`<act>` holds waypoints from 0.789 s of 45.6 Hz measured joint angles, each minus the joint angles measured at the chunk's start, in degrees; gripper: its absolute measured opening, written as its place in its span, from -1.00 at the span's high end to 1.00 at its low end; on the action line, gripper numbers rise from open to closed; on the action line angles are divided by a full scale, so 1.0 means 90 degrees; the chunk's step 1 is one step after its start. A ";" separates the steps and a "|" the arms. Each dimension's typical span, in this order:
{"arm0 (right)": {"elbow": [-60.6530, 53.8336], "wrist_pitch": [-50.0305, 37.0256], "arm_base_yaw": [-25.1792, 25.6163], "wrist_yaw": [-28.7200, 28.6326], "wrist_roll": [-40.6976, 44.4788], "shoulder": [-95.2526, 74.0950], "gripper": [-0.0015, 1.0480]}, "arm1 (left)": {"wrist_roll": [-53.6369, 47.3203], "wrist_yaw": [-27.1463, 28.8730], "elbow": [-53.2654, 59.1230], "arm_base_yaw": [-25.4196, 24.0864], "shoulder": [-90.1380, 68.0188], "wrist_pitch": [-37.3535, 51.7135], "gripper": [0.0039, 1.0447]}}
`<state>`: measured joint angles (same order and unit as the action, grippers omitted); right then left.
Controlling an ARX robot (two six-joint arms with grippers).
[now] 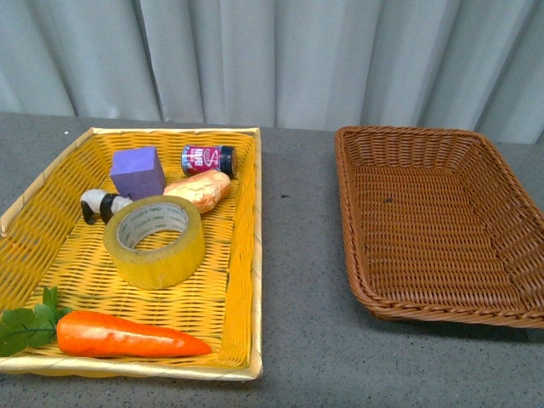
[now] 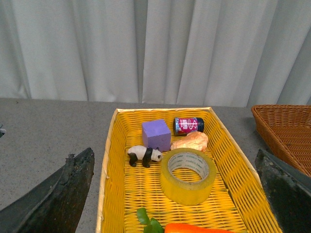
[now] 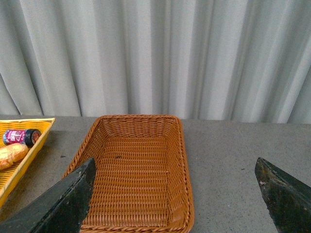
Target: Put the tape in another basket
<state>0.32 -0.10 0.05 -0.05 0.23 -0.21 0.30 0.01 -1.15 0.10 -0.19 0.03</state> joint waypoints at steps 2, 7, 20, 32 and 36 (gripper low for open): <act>0.0000 0.0000 0.0000 0.0000 -0.0002 0.0000 -0.83 | -0.0002 -0.0002 0.0000 0.0000 0.0000 0.0000 -0.88; 0.0000 0.0000 0.0000 -0.0002 0.0000 0.0000 -0.83 | 0.0000 -0.0002 0.0000 0.0000 0.0000 0.0000 -0.88; 0.0000 0.0000 0.0000 0.0000 0.0000 0.0000 -0.83 | -0.0002 0.0000 0.0000 0.0000 0.0000 0.0000 -0.88; 0.0000 0.0000 0.0000 0.0000 0.0000 0.0000 -0.83 | 0.0000 0.0000 0.0000 0.0000 0.0000 0.0000 -0.88; 0.0000 0.0000 0.0000 0.0000 0.0000 0.0000 -0.83 | 0.0000 0.0000 0.0000 0.0000 0.0000 0.0000 -0.88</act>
<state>0.32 -0.10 0.05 -0.05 0.23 -0.21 0.30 0.01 -1.15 0.10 -0.19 0.03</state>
